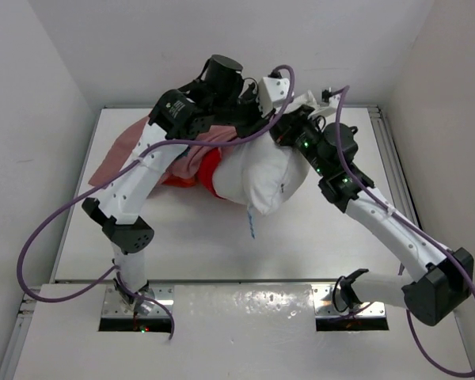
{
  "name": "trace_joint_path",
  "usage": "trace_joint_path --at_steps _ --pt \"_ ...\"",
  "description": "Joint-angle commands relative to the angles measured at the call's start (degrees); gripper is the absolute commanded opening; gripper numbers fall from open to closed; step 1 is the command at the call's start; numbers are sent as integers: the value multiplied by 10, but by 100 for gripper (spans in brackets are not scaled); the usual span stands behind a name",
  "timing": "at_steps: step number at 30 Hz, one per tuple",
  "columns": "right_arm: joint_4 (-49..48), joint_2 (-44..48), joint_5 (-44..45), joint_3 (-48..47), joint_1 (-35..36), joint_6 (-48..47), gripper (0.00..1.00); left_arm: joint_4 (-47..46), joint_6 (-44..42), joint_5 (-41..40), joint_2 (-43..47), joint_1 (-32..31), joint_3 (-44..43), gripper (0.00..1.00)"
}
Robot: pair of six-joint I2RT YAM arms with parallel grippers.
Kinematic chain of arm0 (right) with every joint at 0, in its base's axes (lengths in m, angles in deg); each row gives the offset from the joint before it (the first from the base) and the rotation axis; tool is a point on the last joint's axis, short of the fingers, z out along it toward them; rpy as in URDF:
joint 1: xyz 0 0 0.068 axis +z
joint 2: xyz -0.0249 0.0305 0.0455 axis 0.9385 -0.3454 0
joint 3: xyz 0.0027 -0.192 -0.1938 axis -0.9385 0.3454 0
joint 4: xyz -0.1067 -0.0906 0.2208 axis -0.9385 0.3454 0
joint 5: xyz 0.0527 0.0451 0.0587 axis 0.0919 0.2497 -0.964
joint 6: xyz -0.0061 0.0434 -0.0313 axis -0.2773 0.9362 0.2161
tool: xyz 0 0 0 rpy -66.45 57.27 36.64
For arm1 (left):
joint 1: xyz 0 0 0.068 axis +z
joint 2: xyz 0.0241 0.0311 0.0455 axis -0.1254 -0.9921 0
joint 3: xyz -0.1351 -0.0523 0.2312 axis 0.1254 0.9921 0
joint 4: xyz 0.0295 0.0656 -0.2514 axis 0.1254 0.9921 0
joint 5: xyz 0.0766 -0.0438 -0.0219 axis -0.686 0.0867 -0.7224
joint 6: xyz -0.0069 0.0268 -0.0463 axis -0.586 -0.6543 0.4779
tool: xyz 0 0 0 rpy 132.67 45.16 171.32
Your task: Put the pillow into the pillowcase
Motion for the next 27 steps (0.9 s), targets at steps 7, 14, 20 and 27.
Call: trace_joint_path --at_steps 7,14,20,27 --pt "30 -67 126 -92 18 -76 0 -195 189 133 7 35 -185 0" --pt "149 -126 153 -131 2 -83 0 -275 279 166 4 100 -195 0" --pt "210 -102 131 -197 -7 -164 56 -315 316 155 6 163 -181 0" --pt "316 -29 24 -230 -11 -259 99 -296 255 94 35 160 -28 0"
